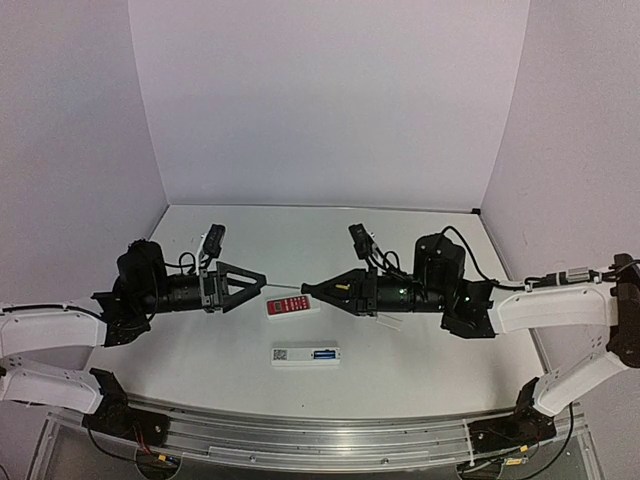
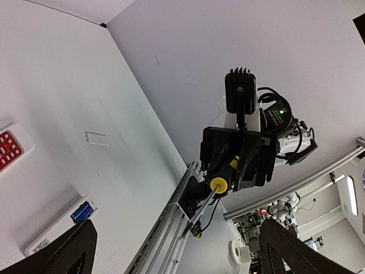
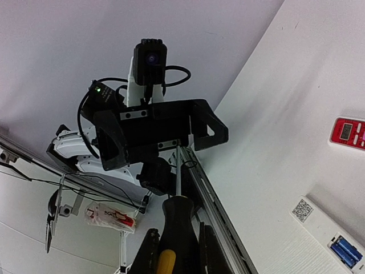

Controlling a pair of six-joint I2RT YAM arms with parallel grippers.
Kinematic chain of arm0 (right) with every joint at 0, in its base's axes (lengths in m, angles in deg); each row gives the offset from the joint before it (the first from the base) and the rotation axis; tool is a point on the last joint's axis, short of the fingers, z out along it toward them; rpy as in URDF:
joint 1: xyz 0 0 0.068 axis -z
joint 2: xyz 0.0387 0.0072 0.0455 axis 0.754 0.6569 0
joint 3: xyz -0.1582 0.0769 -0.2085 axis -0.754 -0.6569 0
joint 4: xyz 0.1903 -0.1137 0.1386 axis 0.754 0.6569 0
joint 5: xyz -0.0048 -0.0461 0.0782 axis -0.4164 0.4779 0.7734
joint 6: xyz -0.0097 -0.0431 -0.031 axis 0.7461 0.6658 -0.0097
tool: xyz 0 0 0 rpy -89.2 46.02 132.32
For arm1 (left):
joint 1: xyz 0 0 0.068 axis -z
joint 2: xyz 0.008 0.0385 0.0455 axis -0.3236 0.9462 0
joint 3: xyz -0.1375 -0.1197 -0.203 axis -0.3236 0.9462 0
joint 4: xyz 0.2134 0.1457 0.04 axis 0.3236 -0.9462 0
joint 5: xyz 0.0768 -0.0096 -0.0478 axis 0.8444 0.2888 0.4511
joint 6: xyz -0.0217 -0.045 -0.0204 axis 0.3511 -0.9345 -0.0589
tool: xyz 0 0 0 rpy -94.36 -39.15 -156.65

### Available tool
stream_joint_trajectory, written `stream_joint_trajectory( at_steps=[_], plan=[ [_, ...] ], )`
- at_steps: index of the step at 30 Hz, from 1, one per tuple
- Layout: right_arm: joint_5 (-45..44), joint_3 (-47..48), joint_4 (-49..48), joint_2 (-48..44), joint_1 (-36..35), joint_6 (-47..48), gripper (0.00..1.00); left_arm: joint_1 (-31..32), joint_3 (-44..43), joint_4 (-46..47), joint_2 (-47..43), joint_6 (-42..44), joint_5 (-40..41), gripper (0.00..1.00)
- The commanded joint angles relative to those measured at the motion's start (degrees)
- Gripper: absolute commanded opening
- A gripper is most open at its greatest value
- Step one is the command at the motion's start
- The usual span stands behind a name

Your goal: Unload the batteries from the remote control

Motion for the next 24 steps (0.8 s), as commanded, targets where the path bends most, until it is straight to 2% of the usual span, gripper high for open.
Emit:
stream_joint_trajectory(
  at_steps=[1, 5, 11, 15, 19, 24],
  plan=[
    [2.2, -0.6, -2.1, -2.8, 0.7, 5.1, 0.0, -0.2, -0.3, -14.8, -8.7, -0.2, 8.7, 1.0],
    [4.3, -1.6, -1.7, -3.3, 0.9, 8.4, 0.0, -0.2, 2.6, -21.8, -14.1, -4.1, 12.1, 1.0],
    [2.9, -2.0, 1.9, -2.7, 2.8, 4.7, 0.0, -0.2, 8.3, -21.4, -16.2, -11.1, 10.6, 1.0],
    [1.0, -3.4, 4.2, -2.5, 5.1, 0.3, 0.0, 0.1, 12.0, -14.2, -12.1, -14.7, 7.4, 1.0],
    [-0.8, -4.2, 8.8, -3.1, 6.7, -1.6, 0.0, 2.1, 12.4, -9.6, -4.2, -15.6, 6.1, 1.0],
    [-6.1, -1.0, 27.1, -5.7, 7.2, 1.3, 0.0, 5.5, 10.1, -5.4, 6.1, -15.2, 6.3, 1.0]
  ],
)
